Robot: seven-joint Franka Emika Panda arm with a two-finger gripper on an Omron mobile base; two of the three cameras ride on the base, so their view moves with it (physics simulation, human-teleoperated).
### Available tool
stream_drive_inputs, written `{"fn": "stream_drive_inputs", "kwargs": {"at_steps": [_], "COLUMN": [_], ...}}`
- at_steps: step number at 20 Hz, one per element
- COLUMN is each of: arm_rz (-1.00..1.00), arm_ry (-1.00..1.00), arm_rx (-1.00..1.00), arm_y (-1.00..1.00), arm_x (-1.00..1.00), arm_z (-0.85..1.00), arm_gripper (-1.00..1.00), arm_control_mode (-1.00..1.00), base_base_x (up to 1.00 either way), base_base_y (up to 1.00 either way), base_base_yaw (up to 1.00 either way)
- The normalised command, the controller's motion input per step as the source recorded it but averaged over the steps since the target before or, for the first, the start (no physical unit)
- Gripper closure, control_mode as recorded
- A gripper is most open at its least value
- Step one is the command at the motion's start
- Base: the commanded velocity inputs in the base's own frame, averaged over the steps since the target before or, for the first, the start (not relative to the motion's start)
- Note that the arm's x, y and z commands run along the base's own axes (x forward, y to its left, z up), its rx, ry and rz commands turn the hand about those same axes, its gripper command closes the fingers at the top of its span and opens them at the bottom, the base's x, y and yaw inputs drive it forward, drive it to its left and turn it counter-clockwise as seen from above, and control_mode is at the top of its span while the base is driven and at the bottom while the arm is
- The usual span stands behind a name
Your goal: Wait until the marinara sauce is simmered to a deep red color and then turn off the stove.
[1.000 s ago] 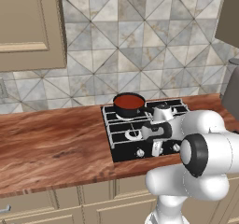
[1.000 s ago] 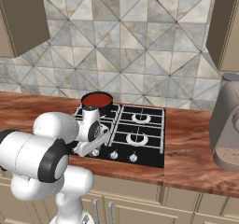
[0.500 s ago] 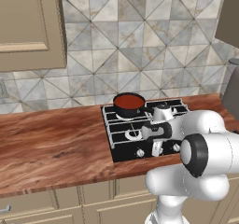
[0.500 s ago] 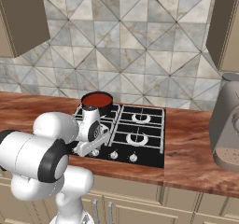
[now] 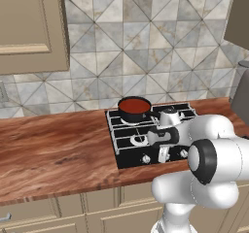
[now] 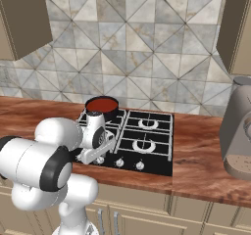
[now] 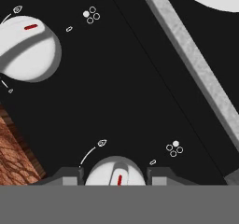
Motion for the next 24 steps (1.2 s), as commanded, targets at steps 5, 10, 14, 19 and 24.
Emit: {"fn": "stream_drive_inputs", "kwargs": {"at_steps": [5, 10, 14, 19, 24], "arm_rz": [0.00, 0.00, 0.00, 0.00, 0.00], "arm_ry": [0.00, 0.00, 0.00, 0.00, 0.00], "arm_rx": [0.00, 0.00, 0.00, 0.00, 0.00], "arm_y": [0.00, 0.00, 0.00, 0.00, 0.00], "arm_x": [0.00, 0.00, 0.00, 0.00, 0.00], "arm_z": [0.00, 0.00, 0.00, 0.00, 0.00], "arm_gripper": [1.00, 1.00, 1.00, 1.00, 1.00], "arm_control_mode": [-1.00, -1.00, -1.00, -1.00, -1.00], "base_base_x": [0.00, 0.00, 0.00, 0.00, 0.00], "base_base_y": [0.00, 0.00, 0.00, 0.00, 0.00], "base_base_yaw": [0.00, 0.00, 0.00, 0.00, 0.00]}}
